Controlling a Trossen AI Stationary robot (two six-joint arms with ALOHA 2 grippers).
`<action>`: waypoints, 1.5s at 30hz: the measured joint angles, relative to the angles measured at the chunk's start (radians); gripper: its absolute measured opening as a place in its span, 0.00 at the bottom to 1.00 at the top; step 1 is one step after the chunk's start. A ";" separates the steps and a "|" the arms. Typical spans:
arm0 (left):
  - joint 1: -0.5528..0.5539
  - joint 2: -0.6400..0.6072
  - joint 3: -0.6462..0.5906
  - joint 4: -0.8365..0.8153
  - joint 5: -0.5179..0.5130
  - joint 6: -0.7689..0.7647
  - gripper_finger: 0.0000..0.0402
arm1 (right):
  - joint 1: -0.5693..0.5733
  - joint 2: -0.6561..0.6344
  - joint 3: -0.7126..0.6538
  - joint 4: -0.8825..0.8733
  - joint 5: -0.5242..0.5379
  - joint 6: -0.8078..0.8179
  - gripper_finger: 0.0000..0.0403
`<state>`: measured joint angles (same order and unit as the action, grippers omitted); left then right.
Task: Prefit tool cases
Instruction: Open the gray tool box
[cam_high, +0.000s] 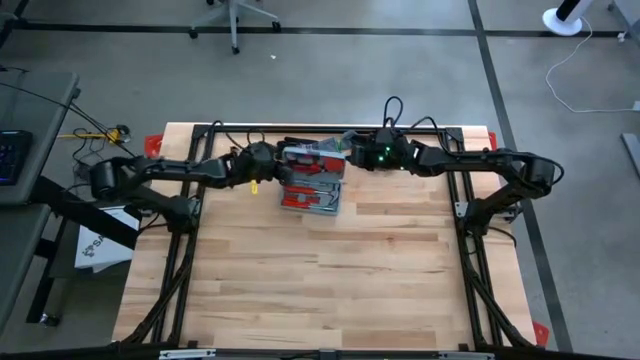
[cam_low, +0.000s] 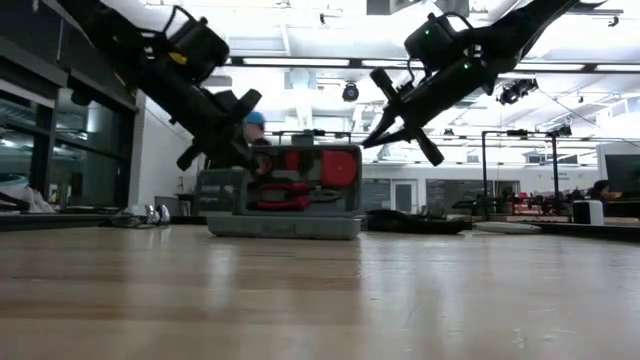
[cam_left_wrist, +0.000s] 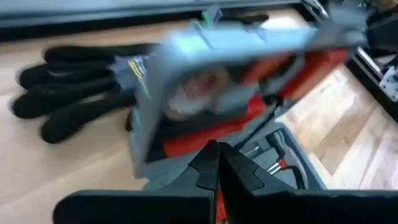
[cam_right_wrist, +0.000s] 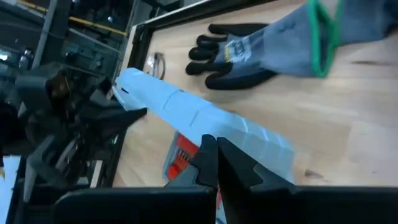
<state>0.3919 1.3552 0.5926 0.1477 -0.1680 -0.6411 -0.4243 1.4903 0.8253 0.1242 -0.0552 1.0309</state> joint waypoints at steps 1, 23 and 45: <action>0.002 0.020 0.000 0.004 0.009 -0.005 0.00 | -0.003 0.000 -0.001 -0.010 0.002 0.000 0.00; -0.045 0.139 -0.005 0.030 0.105 -0.012 0.00 | 0.003 0.000 -0.006 -0.128 0.003 -0.027 0.00; -0.339 0.227 -0.001 -0.049 0.015 -0.058 0.00 | 0.302 0.317 -0.008 0.077 0.020 0.114 0.00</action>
<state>0.0527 1.5827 0.5919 0.0985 -0.1531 -0.6990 -0.1225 1.8069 0.8177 0.2014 -0.0349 1.1450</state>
